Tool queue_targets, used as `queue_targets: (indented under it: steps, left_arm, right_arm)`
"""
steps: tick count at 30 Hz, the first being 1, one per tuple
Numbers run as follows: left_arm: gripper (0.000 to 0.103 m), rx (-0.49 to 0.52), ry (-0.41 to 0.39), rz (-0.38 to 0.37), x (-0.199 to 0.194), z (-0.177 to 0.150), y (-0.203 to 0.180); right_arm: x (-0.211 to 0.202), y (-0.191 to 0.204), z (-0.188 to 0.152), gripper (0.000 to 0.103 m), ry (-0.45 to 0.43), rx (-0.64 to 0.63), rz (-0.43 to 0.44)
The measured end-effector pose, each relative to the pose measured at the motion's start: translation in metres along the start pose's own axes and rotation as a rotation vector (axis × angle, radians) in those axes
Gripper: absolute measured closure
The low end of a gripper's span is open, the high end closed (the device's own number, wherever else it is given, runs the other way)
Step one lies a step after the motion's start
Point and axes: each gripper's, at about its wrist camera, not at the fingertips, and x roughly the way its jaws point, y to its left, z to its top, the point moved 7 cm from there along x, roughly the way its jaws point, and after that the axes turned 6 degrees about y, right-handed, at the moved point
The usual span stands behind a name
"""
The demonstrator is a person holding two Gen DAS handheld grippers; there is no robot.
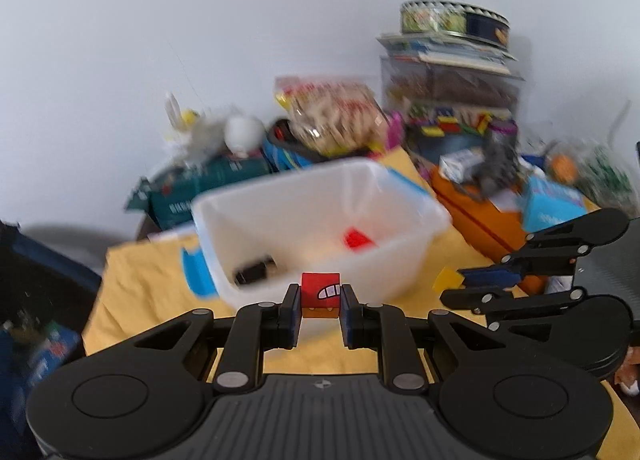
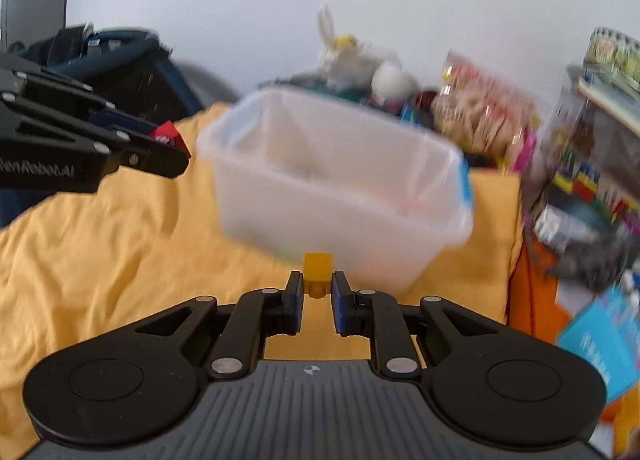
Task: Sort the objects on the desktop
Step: 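Carry the red cube and yellow piece over the white bin and open both tools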
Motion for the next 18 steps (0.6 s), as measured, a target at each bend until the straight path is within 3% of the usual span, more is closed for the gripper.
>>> queue_targets:
  steps: [5, 15, 16, 18]
  left_arm:
    - [0.081, -0.033, -0.032, 0.026, 0.018, 0.034, 0.016]
    - [0.080, -0.037, 0.009, 0.065, 0.082, 0.062, 0.029]
    - [0.080, -0.041, 0.020, 0.071, 0.089, 0.061, 0.030]
    - [0.067, -0.058, 0.046, 0.077, 0.102, 0.059, 0.033]
  right_arm:
    - [0.013, -0.020, 0.044, 0.086, -0.066, 0.020, -0.029]
    - [0.060, -0.052, 0.083, 0.086, -0.057, 0.057, -0.064]
    - [0.064, -0.054, 0.083, 0.086, -0.053, 0.061, -0.065]
    - [0.075, -0.056, 0.083, 0.082, -0.038, 0.068, -0.068]
